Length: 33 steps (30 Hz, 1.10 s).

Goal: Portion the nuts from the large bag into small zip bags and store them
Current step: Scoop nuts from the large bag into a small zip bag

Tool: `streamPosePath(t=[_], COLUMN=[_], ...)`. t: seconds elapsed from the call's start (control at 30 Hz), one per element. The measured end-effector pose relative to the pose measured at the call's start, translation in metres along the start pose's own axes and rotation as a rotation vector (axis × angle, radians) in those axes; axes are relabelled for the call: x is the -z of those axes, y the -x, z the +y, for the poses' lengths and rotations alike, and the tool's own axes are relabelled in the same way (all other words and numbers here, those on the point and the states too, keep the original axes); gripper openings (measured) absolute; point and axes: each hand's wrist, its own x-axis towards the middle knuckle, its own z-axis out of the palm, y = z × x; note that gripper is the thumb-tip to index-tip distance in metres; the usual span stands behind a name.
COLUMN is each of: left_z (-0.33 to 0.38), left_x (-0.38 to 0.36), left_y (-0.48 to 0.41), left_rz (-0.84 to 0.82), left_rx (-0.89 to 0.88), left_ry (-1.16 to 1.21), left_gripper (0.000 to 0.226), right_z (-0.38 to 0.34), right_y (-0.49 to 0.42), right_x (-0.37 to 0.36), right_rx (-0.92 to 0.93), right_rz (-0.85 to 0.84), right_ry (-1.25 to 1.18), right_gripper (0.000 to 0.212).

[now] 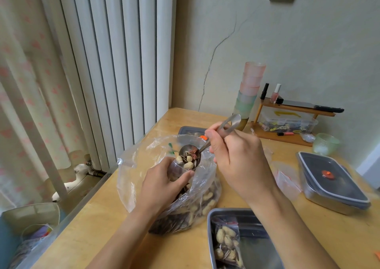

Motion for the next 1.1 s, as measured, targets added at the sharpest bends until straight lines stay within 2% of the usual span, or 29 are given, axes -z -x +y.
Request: streamPosePath(t=[0.27,0.4,0.9,1.1], left_z=[-0.0033,-0.0047,-0.007,-0.0048], left_x=[-0.0035,-0.005,-0.008,-0.0074], left_y=[-0.0013,-0.0018,-0.0003,0.0001], left_rz=[0.014,0.034,0.015,-0.006], left_rx=[0.009,0.001,0.016,0.018], left_ry=[0.06,0.087,0.107,0.162], left_gripper=[0.038,0.042,0.037,0.033], right_z=[-0.001,-0.0003,-0.0041,-0.007], right_y=[0.0005,0.0007,-0.0002,-0.0013], right_x=[-0.0028,-0.0027,0.0005,0.0022], right_rx=[0.057,0.105,0.132,0.147], right_rz=[0.04,-0.007,-0.032,0.092], right_ry=[0.042,0.034,0.034,0.063], right_gripper=[0.035,0.03,0.029,0.029])
